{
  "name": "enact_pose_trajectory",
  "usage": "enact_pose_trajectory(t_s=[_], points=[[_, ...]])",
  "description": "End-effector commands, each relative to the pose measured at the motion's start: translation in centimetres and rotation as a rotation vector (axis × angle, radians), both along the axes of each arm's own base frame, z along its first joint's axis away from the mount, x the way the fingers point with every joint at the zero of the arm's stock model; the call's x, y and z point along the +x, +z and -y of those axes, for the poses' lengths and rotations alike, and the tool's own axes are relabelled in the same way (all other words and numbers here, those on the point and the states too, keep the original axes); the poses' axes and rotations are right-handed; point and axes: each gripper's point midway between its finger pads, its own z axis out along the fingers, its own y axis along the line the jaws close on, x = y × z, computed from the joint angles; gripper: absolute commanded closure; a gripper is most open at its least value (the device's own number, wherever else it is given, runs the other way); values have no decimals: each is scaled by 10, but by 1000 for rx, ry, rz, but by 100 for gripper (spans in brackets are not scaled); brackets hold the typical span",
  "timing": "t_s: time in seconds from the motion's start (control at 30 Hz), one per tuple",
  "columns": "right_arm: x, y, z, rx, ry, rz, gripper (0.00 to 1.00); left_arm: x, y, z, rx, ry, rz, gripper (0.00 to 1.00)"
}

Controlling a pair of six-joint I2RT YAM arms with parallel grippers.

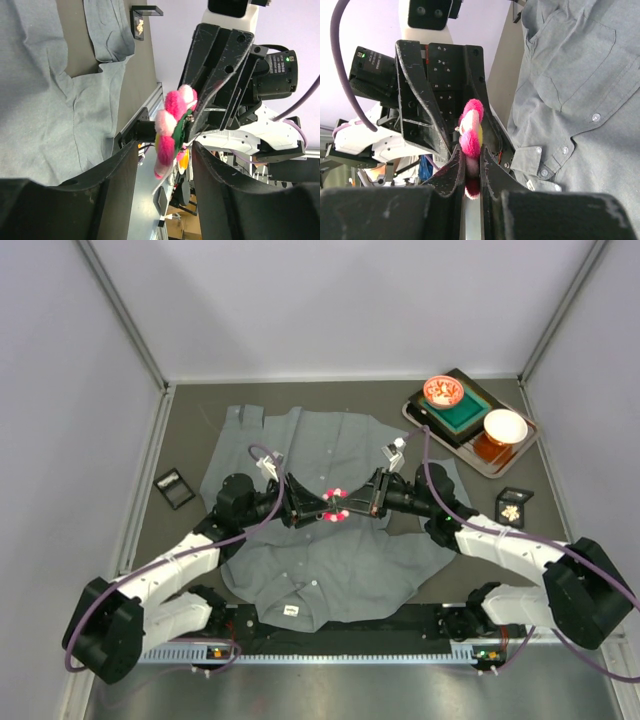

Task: Remove the brooch from the garment
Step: Close the brooch.

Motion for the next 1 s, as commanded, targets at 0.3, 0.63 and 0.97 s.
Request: enact_pose_trajectory(t_s=[0.3, 0.63, 0.97], points=[[5, 20, 1, -16, -27, 97, 100, 4, 28, 13, -29, -30, 101, 37], [3, 23, 1, -11, -19, 101, 100, 6, 21, 19, -15, -34, 85, 49], [-6, 28, -2, 41, 31, 121, 100, 3, 23, 16, -30, -24, 107, 71]])
